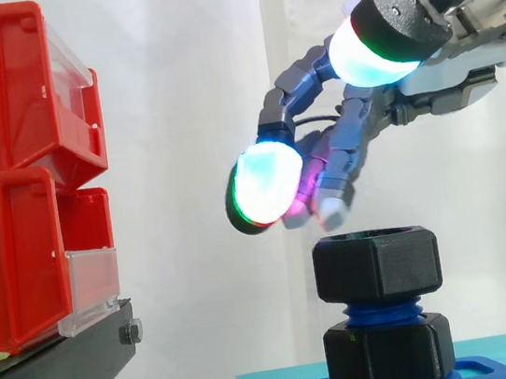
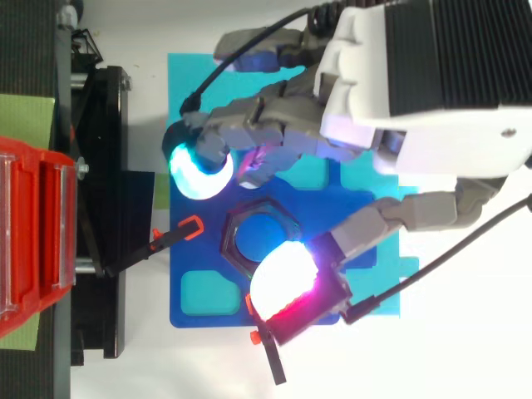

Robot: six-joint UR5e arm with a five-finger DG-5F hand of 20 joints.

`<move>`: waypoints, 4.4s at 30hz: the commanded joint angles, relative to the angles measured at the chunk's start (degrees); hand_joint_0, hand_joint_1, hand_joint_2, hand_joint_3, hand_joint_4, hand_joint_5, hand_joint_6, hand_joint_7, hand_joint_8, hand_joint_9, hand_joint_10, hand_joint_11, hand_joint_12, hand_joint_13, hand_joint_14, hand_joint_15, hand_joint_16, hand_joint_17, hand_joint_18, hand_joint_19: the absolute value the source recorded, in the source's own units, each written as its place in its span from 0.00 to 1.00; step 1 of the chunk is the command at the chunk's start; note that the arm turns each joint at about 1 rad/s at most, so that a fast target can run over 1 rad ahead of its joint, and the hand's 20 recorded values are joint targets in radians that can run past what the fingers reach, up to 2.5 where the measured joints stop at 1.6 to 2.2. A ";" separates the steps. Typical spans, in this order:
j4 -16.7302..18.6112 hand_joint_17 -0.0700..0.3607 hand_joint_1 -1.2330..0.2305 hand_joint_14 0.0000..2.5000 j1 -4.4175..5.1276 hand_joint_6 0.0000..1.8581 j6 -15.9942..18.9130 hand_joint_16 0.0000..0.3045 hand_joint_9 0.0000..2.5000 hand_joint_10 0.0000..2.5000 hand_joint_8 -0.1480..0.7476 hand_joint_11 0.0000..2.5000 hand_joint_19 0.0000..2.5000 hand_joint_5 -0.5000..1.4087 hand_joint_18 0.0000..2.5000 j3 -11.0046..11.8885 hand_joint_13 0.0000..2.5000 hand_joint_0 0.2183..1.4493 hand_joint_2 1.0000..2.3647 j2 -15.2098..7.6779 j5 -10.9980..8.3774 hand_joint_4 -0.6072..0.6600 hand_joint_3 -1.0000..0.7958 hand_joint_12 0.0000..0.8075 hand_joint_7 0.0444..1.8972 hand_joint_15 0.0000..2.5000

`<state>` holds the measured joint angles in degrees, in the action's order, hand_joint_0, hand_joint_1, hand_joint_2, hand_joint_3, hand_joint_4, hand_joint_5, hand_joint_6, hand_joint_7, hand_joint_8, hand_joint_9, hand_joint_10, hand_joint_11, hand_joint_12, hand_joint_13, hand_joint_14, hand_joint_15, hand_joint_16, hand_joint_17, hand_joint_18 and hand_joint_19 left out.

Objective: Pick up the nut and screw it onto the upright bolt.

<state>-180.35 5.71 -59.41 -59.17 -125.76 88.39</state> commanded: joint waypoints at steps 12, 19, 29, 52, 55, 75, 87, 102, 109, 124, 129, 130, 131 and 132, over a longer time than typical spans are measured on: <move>4.56 0.36 0.52 0.00 1.85 0.27 0.00 0.12 0.24 0.00 0.44 0.00 0.00 0.17 0.00 -3.59 0.11 0.20 0.00 -0.02 -0.94 0.62 0.28 0.40 0.31 0.00; 5.36 0.36 0.52 0.00 1.85 0.27 0.00 0.13 0.24 0.00 0.45 0.00 0.00 0.17 0.00 -3.76 0.12 0.20 0.00 -0.02 -0.94 0.63 0.28 0.41 0.31 0.00; 5.00 0.38 0.50 0.00 1.68 0.27 0.00 0.14 0.20 0.00 0.45 0.00 0.00 0.16 0.00 -3.76 0.09 0.18 0.00 0.07 -0.85 0.61 0.28 0.42 0.31 0.00; 5.62 0.45 0.68 0.00 1.41 0.27 0.00 0.18 0.00 0.00 0.43 0.00 0.00 0.13 0.00 -3.76 0.00 0.14 0.00 -0.02 -0.94 0.54 0.28 0.44 0.28 0.00; 5.62 0.46 0.70 0.00 1.41 0.27 0.00 0.19 0.00 0.00 0.42 0.00 0.00 0.11 0.00 -3.76 0.00 0.14 0.00 -0.02 -0.94 0.51 0.28 0.44 0.25 0.00; 8.17 0.37 0.59 0.00 1.32 0.27 0.00 0.13 0.00 0.00 0.44 0.00 0.00 0.14 0.00 -5.79 0.05 0.16 0.00 -0.02 -0.67 0.60 0.28 0.37 0.29 0.00; 8.17 0.35 0.59 0.00 1.24 0.27 0.09 0.12 0.03 0.00 0.45 0.00 0.00 0.16 0.00 -7.72 0.07 0.16 0.00 0.07 -0.32 0.62 0.28 0.36 0.32 0.00; 7.90 0.33 0.60 0.00 0.71 0.27 0.09 0.11 0.08 0.00 0.46 0.00 0.00 0.17 0.02 -7.72 0.11 0.18 0.00 -0.02 0.03 0.63 0.28 0.33 0.33 0.00; 7.90 0.29 0.59 0.00 0.09 0.27 0.00 0.08 0.18 0.00 0.47 0.00 0.00 0.19 0.07 -7.72 0.18 0.20 0.00 -0.02 0.56 0.67 0.28 0.30 0.39 0.00; 9.31 0.27 0.59 0.00 -1.49 0.27 -0.79 0.07 0.24 0.00 0.47 0.00 0.00 0.24 0.11 -7.72 0.24 0.21 0.00 -0.02 1.44 0.66 0.28 0.29 0.68 0.00; 9.31 0.26 0.59 0.00 -2.63 0.29 -1.67 0.06 0.36 0.00 0.47 0.00 0.00 0.27 0.14 -7.72 0.31 0.22 0.00 -0.02 2.14 0.66 0.28 0.30 0.72 0.00; 9.31 0.26 0.60 0.00 -2.89 0.29 -1.67 0.06 0.40 0.00 0.48 0.00 0.00 0.27 0.15 -7.72 0.32 0.22 0.00 0.07 2.31 0.65 0.28 0.30 0.72 0.00; 9.31 0.26 0.60 0.00 -3.16 0.29 -1.76 0.06 0.43 0.00 0.48 0.00 0.00 0.28 0.16 -7.72 0.33 0.22 0.00 -0.02 2.49 0.63 0.28 0.29 0.71 0.00; 9.31 0.25 0.60 0.00 -3.25 0.30 -1.85 0.06 0.49 0.00 0.47 0.00 0.00 0.29 0.19 -7.72 0.36 0.23 0.00 -0.02 2.67 0.60 0.28 0.27 0.71 0.00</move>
<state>-171.06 3.06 -60.99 -66.89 -125.76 90.57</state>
